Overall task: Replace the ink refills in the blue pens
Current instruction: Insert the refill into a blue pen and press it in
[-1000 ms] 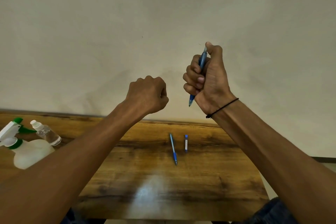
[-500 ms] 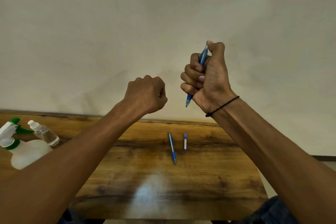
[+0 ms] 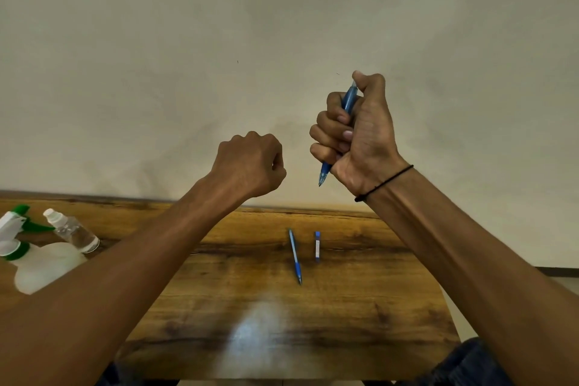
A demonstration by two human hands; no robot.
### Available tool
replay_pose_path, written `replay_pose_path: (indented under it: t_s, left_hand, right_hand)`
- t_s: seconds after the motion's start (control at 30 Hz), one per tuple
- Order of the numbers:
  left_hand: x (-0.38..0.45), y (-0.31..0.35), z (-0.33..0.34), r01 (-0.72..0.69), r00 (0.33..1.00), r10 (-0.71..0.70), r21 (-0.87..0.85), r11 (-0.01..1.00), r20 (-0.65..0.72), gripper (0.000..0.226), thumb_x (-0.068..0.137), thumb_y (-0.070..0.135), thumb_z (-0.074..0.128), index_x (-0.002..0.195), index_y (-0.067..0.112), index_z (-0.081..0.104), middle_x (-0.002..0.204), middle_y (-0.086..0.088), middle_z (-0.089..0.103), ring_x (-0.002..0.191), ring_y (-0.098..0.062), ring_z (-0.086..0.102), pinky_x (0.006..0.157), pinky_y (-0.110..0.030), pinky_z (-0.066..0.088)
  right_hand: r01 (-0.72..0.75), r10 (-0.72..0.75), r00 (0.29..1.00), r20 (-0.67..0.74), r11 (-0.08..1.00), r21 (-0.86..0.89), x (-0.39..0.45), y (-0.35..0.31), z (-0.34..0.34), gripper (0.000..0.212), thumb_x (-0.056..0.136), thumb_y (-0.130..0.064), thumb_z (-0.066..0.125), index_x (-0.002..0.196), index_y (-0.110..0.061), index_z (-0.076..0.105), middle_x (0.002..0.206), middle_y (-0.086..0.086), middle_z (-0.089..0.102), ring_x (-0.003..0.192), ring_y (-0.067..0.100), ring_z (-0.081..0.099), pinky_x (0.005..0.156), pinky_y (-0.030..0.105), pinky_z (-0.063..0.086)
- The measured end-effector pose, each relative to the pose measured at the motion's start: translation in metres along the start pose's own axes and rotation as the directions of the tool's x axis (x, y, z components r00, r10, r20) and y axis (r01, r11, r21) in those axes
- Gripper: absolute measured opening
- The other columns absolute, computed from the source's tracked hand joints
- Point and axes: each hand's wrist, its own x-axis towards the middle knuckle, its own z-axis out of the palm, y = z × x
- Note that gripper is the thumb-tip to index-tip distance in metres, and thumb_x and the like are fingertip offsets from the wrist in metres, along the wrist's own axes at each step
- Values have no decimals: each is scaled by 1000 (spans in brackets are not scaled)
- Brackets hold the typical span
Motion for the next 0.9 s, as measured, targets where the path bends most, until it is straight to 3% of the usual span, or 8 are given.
replay_pose_path:
  t_s: [0.4,0.9]
  left_hand:
    - [1,3,-1,2,1000,-2,5,1000,28,15,94,30,62,101,24,74,93,1,74,82,-22,66,70,-33,44]
    - [2,2,0,-14,999,14,20,1000,44,11,93,31,66,102,28,73,99,2,74,91,-23,68,76,-35,52]
  right_hand:
    - [142,-128,989,69,953,-268,-6,0,9,58,109,-43,23,58,-15,24,42,-4,18,40,11,11,45,21,12]
    - [136,-128,991,49,955,-262,-1,0,7,59,109,-44,24,58,-15,25,42,-4,18,41,11,11,47,23,9]
